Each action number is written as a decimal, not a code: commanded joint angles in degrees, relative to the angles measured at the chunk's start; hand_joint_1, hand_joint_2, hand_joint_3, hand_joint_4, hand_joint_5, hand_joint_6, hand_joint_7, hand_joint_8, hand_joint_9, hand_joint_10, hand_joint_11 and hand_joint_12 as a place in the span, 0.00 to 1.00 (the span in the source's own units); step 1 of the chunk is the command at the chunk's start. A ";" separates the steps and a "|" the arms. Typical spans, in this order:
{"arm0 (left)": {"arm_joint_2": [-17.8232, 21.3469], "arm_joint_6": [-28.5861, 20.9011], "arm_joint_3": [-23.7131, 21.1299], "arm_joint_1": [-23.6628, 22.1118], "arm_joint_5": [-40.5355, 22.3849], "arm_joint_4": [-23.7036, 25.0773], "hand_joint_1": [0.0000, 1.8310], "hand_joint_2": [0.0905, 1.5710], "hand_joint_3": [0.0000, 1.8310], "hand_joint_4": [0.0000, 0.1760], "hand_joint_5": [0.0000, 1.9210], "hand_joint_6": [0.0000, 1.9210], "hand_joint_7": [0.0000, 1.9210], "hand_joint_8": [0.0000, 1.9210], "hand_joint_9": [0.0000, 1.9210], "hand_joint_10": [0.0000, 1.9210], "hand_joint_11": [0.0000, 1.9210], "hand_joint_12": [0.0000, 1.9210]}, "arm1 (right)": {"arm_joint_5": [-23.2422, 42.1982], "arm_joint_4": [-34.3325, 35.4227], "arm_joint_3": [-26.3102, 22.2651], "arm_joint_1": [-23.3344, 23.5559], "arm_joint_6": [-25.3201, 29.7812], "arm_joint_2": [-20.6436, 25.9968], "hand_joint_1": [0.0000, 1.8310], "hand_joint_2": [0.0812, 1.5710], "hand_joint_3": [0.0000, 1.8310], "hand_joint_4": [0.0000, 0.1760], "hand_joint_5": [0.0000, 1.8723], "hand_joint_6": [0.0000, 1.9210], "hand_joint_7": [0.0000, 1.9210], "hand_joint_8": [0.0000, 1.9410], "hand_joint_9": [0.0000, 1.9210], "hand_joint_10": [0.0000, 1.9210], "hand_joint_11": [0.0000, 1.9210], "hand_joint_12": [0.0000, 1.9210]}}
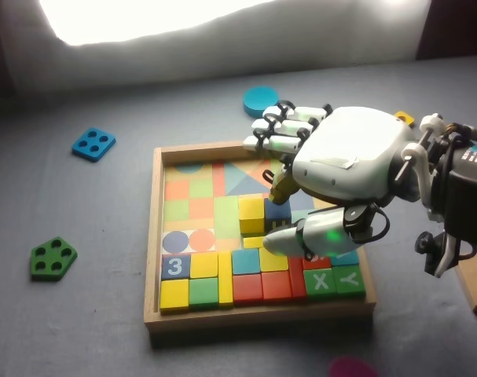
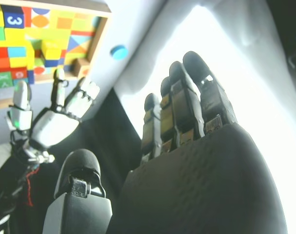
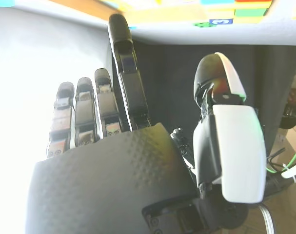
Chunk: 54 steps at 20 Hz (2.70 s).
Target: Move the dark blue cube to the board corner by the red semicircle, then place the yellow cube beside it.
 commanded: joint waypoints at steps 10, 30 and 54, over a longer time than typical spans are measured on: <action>0.12 -0.03 -0.02 -0.33 -5.71 0.48 0.02 0.76 0.00 0.36 0.12 0.00 0.13 0.00 0.16 0.00 0.00 0.49 | 2.34 -0.18 0.06 -0.30 -0.47 0.20 0.00 0.74 0.00 0.00 0.42 0.03 0.05 0.00 0.00 0.00 0.00 0.00; 0.12 -0.65 -0.11 -1.16 -5.24 2.65 0.07 0.76 0.00 0.40 0.13 0.00 0.14 0.00 0.17 0.00 0.00 0.50 | 7.75 0.77 4.26 -3.36 -5.69 2.17 0.00 0.74 0.00 0.00 0.42 0.02 0.06 0.00 0.00 0.00 0.00 0.00; 0.12 -0.69 -0.25 -1.33 -5.23 2.66 0.06 0.77 0.00 0.31 0.12 0.00 0.14 0.00 0.17 0.00 0.00 0.50 | 16.78 4.04 7.60 -1.16 -4.31 0.40 0.00 0.75 0.00 0.00 0.43 0.01 0.07 0.00 0.00 0.00 0.00 0.00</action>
